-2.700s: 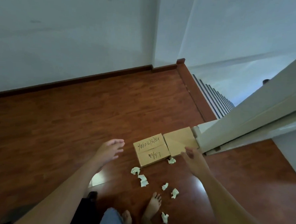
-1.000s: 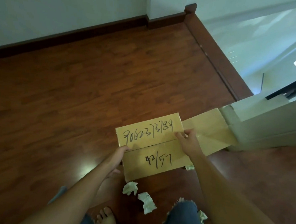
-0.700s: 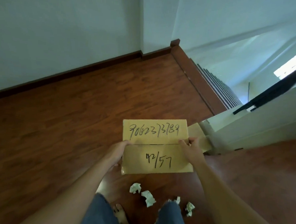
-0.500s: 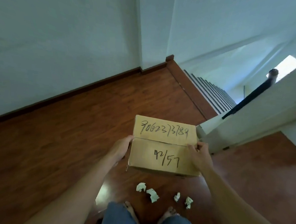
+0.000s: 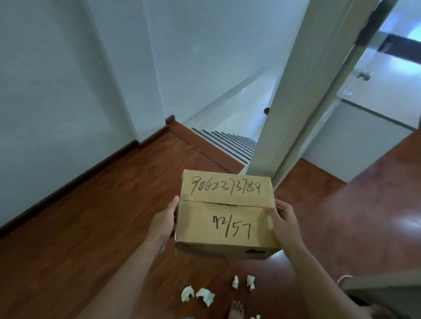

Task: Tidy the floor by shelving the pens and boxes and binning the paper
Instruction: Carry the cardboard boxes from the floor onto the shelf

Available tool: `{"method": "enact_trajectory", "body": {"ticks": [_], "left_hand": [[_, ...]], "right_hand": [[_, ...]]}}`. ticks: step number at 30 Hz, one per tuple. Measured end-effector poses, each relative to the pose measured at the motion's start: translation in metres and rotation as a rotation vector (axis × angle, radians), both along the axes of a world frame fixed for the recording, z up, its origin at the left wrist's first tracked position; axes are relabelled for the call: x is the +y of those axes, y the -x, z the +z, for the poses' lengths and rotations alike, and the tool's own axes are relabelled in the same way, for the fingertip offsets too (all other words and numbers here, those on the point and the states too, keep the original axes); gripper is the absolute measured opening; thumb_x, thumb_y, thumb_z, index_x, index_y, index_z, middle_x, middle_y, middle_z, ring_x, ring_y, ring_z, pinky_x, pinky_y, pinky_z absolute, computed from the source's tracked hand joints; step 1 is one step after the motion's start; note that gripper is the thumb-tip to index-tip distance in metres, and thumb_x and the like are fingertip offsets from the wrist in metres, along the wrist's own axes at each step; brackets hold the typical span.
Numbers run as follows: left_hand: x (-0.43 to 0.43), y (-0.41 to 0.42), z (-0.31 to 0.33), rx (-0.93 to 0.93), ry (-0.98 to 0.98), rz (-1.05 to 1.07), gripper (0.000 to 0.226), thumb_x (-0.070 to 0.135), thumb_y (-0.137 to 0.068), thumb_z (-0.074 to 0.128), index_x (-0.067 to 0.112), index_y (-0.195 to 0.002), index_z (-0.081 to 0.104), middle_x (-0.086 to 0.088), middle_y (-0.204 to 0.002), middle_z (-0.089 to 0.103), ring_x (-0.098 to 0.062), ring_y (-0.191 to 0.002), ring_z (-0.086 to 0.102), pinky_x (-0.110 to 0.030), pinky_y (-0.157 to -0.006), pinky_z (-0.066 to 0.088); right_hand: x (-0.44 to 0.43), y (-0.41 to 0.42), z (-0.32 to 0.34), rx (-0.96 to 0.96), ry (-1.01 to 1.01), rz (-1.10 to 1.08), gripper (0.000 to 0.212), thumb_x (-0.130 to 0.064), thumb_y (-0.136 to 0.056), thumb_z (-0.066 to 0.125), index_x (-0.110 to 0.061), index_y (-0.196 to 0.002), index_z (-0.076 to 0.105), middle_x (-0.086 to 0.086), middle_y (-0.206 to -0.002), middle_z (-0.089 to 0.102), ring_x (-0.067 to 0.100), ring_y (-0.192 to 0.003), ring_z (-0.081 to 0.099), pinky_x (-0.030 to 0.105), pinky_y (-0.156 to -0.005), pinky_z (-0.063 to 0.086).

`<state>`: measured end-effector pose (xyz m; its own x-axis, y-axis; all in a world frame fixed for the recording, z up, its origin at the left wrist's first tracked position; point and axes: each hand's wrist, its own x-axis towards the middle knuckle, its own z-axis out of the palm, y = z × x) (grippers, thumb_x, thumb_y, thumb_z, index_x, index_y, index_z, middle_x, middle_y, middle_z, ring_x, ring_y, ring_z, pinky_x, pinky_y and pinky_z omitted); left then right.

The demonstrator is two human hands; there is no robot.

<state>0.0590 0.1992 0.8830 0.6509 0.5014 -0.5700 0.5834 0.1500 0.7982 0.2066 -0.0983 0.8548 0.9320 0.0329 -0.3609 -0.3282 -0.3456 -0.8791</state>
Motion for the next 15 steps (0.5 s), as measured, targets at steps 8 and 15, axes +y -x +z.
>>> {"method": "enact_trajectory", "body": {"ticks": [8,15], "left_hand": [[-0.018,-0.02,0.006,-0.013,-0.065,-0.263,0.061,0.074,-0.091,0.062,0.027,-0.126,0.079,0.001,-0.119,0.08,-0.022,-0.111,0.074,-0.048,-0.095,0.062],[-0.095,-0.024,0.011,-0.062,-0.074,-0.53,0.05,0.071,-0.086,0.073,0.028,-0.11,0.081,-0.002,-0.108,0.081,-0.025,-0.106,0.076,-0.042,-0.081,0.065]], "right_hand": [[-0.053,0.079,0.021,-0.013,-0.093,-0.297,0.033,-0.031,-0.103,0.064,-0.025,-0.135,0.056,-0.007,-0.124,0.066,0.015,-0.108,0.065,0.033,-0.073,0.052],[-0.136,0.162,0.018,-0.07,-0.113,-0.622,0.022,-0.036,-0.1,0.069,-0.032,-0.12,0.061,-0.006,-0.117,0.072,0.014,-0.104,0.07,0.034,-0.078,0.058]]}}
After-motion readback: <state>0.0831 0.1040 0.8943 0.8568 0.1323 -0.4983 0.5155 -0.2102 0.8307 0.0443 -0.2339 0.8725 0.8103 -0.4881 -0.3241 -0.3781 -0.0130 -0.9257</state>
